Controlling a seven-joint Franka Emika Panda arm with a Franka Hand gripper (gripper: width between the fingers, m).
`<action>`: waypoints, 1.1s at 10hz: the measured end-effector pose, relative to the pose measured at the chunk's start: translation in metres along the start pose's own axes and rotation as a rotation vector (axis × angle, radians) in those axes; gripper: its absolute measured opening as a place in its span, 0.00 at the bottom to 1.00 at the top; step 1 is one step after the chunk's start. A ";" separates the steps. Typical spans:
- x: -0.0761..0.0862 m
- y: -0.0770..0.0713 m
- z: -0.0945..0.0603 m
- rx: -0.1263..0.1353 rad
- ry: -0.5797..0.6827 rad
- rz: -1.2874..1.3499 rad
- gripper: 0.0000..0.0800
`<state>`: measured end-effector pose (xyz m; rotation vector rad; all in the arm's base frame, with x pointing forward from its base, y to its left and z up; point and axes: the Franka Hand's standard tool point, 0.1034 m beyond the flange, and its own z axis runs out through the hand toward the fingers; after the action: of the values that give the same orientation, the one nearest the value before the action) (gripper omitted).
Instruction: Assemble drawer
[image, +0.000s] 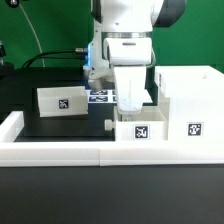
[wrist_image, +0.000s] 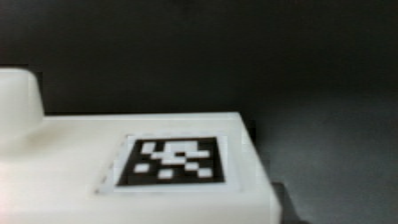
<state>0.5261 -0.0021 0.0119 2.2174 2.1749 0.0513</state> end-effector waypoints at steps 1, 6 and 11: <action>0.000 0.000 0.000 0.000 -0.001 0.002 0.06; -0.001 0.000 0.000 -0.003 -0.008 0.002 0.06; -0.001 -0.002 0.002 -0.005 -0.026 -0.042 0.06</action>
Offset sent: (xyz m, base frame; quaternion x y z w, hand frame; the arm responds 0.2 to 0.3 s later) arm 0.0000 0.0000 0.0000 0.0000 0.0000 0.0000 1.0000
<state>0.5239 -0.0030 0.0103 2.1561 2.2051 0.0271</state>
